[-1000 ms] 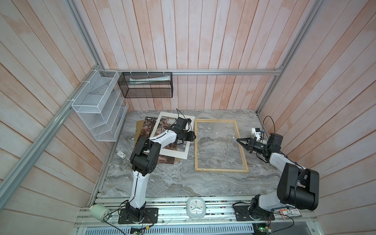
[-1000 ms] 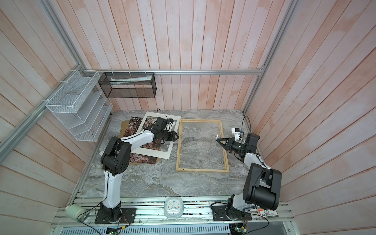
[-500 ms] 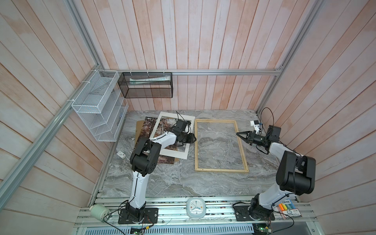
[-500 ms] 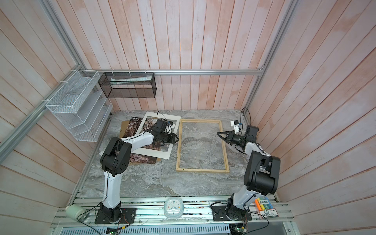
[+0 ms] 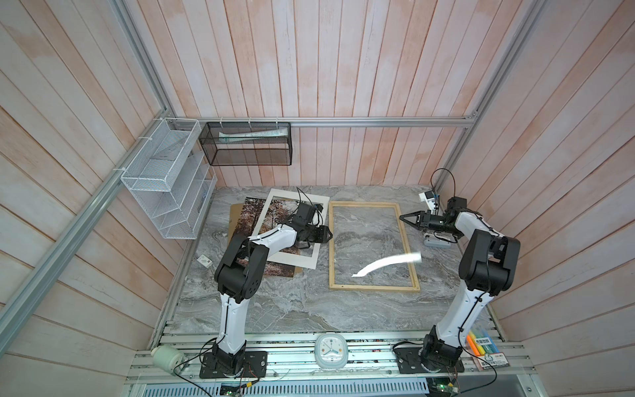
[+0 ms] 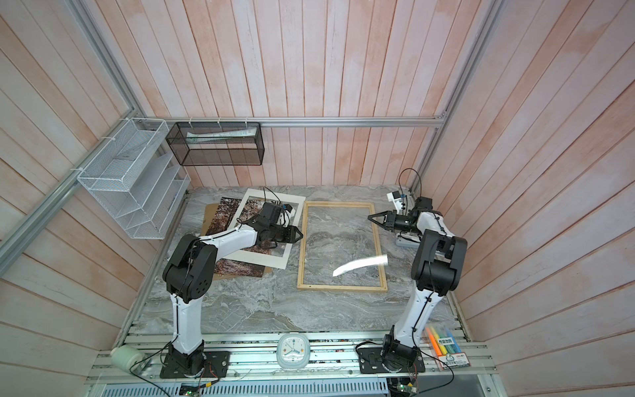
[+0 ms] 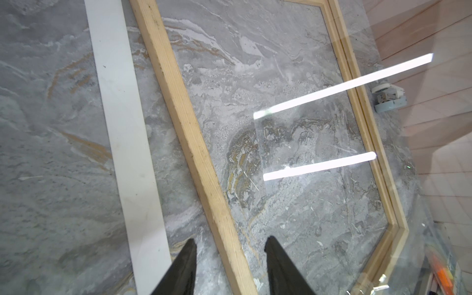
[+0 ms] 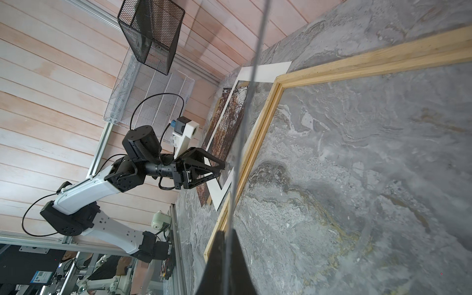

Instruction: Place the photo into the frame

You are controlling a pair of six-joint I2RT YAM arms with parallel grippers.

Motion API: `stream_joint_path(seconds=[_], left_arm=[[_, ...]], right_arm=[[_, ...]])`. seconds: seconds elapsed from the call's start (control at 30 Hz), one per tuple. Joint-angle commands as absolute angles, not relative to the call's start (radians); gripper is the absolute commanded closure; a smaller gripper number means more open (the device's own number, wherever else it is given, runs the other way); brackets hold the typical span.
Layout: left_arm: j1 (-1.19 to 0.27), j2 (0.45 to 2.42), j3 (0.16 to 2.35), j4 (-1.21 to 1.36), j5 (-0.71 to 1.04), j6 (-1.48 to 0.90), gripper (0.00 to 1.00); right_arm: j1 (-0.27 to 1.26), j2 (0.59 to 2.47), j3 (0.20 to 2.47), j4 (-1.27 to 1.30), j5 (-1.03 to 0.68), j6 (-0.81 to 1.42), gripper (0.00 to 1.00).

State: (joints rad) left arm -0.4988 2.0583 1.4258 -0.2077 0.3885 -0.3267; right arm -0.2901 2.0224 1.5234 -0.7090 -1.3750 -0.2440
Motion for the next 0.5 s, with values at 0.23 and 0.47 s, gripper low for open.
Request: stream_joint_path(seconds=[0.23, 0.47], left_arm=[[-0.509, 2.037, 1.406, -0.173, 0.385, -0.347, 0.53], [-0.509, 2.037, 1.387, -0.157, 0.384, -0.356, 0.53]], right_arm=[[-0.303, 2.029, 1.508, -0.728, -1.491, -0.206, 1.00], [-0.315, 1.943, 1.316, -0.306, -1.464, 0.194, 1.00]])
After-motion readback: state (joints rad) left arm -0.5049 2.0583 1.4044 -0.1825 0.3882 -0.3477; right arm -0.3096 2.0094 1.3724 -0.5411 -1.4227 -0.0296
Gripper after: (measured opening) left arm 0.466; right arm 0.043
